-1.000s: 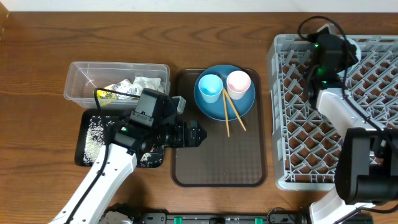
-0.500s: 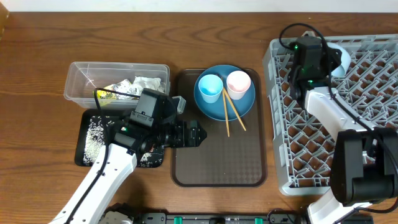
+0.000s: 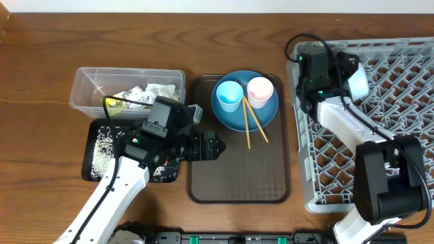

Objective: Sort waste into correct bins and load items into the dishwasher rack
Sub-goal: 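Carry the bowl right into the grey dish rack with the right gripper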

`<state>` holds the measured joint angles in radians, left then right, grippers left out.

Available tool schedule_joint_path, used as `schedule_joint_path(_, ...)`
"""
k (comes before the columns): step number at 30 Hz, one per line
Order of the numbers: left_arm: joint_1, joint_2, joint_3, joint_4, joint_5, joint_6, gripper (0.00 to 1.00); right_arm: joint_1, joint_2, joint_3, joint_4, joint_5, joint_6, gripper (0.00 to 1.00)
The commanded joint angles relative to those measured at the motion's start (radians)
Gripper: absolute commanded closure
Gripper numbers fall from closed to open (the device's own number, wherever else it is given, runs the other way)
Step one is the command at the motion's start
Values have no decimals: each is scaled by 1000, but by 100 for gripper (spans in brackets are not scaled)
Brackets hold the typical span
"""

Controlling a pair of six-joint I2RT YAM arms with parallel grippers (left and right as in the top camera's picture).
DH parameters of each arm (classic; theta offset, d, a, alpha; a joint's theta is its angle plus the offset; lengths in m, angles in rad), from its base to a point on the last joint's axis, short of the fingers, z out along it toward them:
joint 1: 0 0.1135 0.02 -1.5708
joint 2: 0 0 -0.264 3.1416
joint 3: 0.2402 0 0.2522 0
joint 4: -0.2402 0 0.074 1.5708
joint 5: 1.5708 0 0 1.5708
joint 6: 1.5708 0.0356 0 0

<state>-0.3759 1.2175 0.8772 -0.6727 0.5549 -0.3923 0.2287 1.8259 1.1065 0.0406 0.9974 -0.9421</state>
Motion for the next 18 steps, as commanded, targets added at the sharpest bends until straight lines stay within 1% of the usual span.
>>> schedule_joint_path(1,3,4,2,1,10,6,2,30,6,-6,-19,48,6,35)
schedule_joint_path(3,3,4,2,1,10,6,2,43,-2,-6,-40,48,7,35)
schedule_joint_path(7,3,4,2,1,10,6,2,71,-51,-6,-60,39,58,31)
schedule_joint_path(8,3,4,2,1,10,6,2,76,-71,-6,-63,34,74,32)
schedule_joint_path(11,3,4,2,1,10,6,2,80,-148,-5,-129,-31,134,29)
schedule_joint_path(13,3,4,2,1,10,6,2,72,-213,-5,-206,-113,209,28)
schedule_joint_path(16,3,4,2,1,10,6,2,28,-310,-5,-322,-284,373,29)
schedule_joint_path(18,3,4,2,1,10,6,2,-27,-360,-5,-388,-426,482,32)
